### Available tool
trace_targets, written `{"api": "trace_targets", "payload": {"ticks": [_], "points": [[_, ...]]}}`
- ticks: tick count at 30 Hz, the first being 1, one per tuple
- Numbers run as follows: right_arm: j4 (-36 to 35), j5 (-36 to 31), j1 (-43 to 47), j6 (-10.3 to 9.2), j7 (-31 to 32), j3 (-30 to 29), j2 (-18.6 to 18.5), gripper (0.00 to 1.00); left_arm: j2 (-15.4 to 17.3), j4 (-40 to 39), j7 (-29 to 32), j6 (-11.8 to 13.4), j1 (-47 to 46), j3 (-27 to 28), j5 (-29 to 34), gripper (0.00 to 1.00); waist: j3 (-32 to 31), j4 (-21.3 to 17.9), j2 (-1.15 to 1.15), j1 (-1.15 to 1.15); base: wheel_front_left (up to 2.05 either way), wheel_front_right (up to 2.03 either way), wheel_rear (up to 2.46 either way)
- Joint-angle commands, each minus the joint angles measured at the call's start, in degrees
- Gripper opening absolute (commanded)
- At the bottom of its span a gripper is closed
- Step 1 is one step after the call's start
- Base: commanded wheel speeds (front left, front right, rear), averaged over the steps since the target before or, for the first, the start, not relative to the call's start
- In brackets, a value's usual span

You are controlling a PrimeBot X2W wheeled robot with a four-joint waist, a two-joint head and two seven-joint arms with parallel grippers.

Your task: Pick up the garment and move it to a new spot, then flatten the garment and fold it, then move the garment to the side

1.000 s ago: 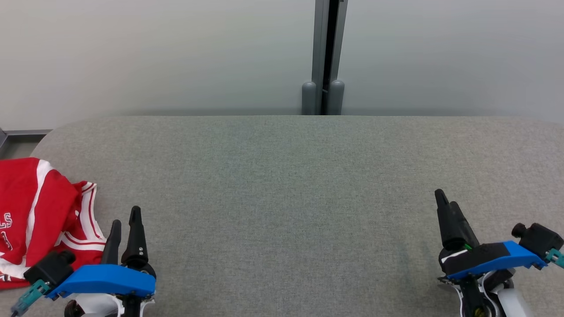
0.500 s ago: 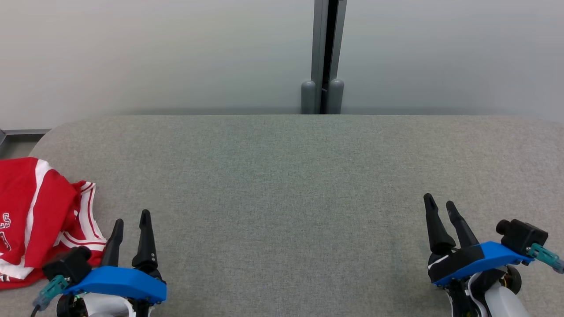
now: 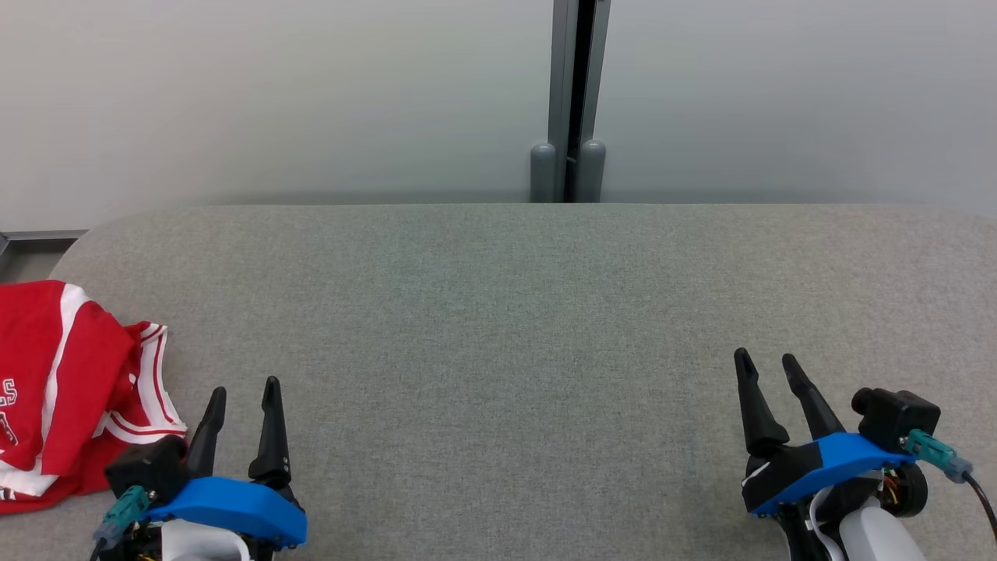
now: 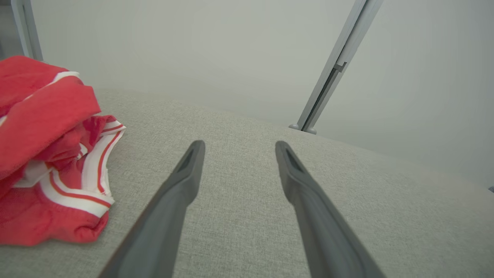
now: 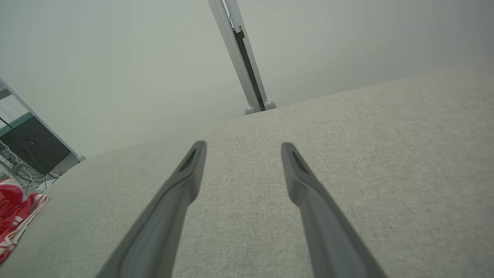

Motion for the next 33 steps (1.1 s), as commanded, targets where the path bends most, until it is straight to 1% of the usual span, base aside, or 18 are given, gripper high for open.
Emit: {"api": "trace_targets", "payload": {"ticks": [1,7,21,33], "points": [[-0.2,-1.4,-0.9,0.11,-0.4,0.0,0.0,1.0,0.4,-0.1,-0.4,0.4,-1.1,-0.2,1.4,1.0,0.0,0.0,0.0,0.0,0.0,0.0,0.0],[1.0,-5.1,-0.9,0.11,-1.3,0.6,0.2,1.0,0.3,1.3,-1.3,1.0,-1.1,-0.2,4.7,1.0,0.0,-0.1,0.0,0.0,0.0,0.0,0.0],[5.2,-14.3,-1.8,0.12,-3.0,-0.3,0.4,1.0,0.0,4.6,-3.0,0.6,-1.1,0.3,10.8,1.0,0.0,0.0,0.0,0.0,0.0,0.0,0.0],[7.4,-20.3,-1.9,0.09,-4.3,-0.8,0.6,1.0,-0.4,5.2,-4.3,0.3,-1.1,0.6,16.1,1.0,0.0,-0.3,0.0,0.0,0.0,0.0,0.0]]}}
